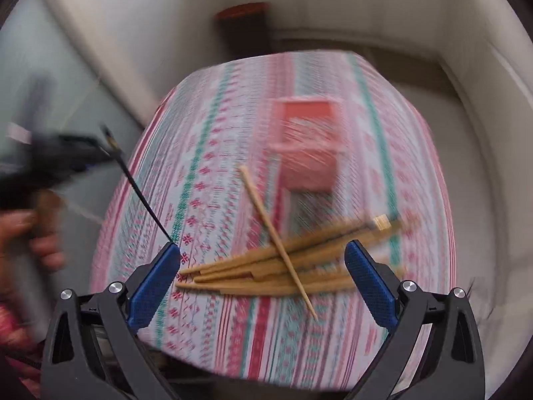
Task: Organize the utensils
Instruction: 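Reach the right tool to the chopstick pile and grasp one chopstick, then lift the chopstick upright with the right tool while the left tool hovers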
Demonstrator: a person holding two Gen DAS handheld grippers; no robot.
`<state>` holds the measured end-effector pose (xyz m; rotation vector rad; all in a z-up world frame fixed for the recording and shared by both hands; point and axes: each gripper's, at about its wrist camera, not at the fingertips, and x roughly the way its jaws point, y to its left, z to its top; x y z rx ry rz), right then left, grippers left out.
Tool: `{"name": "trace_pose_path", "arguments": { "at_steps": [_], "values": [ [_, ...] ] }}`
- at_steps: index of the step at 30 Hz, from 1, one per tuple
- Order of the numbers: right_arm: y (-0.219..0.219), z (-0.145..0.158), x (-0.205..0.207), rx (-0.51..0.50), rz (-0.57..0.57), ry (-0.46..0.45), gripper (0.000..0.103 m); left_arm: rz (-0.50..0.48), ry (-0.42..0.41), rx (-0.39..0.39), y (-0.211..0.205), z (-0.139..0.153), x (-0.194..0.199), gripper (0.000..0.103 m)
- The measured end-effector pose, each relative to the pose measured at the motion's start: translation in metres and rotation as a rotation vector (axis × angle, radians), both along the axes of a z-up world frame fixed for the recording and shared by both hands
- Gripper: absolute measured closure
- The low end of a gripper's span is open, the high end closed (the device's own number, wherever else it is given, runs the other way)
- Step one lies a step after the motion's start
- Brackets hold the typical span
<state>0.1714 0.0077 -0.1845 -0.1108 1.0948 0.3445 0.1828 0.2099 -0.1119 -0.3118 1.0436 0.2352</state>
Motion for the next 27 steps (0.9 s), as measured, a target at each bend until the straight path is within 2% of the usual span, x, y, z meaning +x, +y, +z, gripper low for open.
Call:
{"name": "trace_pose_path", "arguments": {
  "at_steps": [2, 6, 12, 19, 21, 23, 27],
  "values": [
    [0.035, -0.010, 0.015, -0.031, 0.102, 0.022, 0.007, 0.005, -0.055, 0.041, 0.013, 0.023, -0.018, 0.097],
    [0.076, -0.037, 0.056, 0.059, 0.228, 0.201, 0.011, 0.015, -0.113, 0.038, 0.034, 0.040, -0.028, 0.097],
    [0.094, -0.071, 0.109, -0.077, 0.276, 0.288, 0.012, 0.020, -0.129, 0.003, 0.050, 0.044, -0.035, 0.097],
    [0.107, -0.080, 0.121, -0.103, 0.334, 0.297, 0.014, -0.013, -0.127, -0.020, 0.045, 0.043, -0.032, 0.096],
    [0.112, -0.085, 0.120, -0.097, 0.352, 0.299, 0.021, -0.011, -0.130, -0.026, 0.046, 0.044, -0.033, 0.096],
    [0.116, -0.093, 0.123, -0.132, 0.344, 0.296, 0.027, -0.012, -0.127, -0.030, 0.046, 0.042, -0.033, 0.096],
    [0.118, -0.117, 0.136, -0.197, 0.316, 0.292, 0.031, -0.020, -0.129, -0.035, 0.045, 0.042, -0.035, 0.096]
  ]
}}
